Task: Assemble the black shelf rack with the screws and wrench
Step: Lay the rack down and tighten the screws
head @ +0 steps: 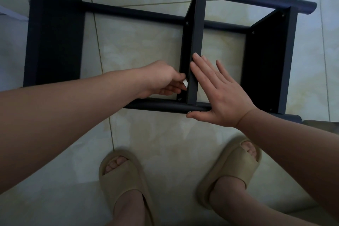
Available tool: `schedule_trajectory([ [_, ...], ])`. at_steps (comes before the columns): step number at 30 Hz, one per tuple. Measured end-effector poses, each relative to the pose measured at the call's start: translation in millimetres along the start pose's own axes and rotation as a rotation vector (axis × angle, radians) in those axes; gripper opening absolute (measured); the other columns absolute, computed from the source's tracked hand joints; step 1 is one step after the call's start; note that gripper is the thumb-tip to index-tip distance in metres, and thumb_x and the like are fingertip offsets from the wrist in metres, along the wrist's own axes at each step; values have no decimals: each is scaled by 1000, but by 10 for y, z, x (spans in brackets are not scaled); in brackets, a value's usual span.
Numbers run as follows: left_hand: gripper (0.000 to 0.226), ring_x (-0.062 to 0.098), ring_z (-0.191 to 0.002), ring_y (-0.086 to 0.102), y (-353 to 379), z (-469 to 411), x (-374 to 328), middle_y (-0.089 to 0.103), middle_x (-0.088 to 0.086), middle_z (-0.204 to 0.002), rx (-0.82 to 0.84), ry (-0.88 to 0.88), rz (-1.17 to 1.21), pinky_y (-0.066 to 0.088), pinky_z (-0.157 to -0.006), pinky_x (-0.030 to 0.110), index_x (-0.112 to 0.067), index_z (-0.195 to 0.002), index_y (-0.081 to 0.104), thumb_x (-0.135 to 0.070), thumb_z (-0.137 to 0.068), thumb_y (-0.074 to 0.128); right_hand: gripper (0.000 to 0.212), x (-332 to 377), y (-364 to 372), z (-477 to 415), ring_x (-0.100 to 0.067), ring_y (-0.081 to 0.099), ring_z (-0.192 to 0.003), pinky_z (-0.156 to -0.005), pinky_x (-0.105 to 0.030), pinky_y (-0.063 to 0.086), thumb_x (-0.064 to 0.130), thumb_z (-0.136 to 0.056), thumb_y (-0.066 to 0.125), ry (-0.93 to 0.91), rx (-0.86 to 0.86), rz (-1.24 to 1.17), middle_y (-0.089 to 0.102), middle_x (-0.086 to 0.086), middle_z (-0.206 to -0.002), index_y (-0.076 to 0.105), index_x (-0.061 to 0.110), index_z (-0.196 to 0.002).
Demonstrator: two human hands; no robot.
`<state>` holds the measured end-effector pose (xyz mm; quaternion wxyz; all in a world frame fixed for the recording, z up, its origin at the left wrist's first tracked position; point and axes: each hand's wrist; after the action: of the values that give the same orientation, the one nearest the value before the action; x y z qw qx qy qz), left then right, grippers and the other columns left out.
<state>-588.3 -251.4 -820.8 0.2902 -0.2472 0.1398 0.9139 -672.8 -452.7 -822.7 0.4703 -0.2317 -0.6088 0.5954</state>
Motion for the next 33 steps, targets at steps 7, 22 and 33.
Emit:
schedule_trajectory([
  [7,17,8,-73,66,-31,-7,-23,74,-6,-72,45,30,-64,49,-73,25,-13,-93,63,-20,-103,52,110,0,7,-2,-31,9,-157,-125,-56,15,77,-87,48,-1,-3,-3,8,-15,-169,16,1,-160],
  [22,19,6,-79,63,-149,72,40,72,-2,-86,104,84,-185,48,-74,22,-15,-89,62,-14,-104,49,110,-10,24,-3,-29,6,-157,-126,-55,13,78,-88,45,-7,-1,-5,6,-14,-169,14,2,-161],
  [33,13,2,-87,66,-225,167,65,74,-3,-96,160,120,-392,49,-85,26,-14,-98,64,-12,-102,52,110,-11,16,1,-30,6,-157,-125,-56,16,77,-88,47,-3,5,-7,5,-15,-169,13,2,-161],
])
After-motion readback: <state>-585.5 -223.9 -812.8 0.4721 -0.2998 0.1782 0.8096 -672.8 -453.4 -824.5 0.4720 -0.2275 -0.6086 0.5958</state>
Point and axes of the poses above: each hand's wrist, its own z-axis away from the middle knuckle, its own y-axis out of the palm, x = y × z
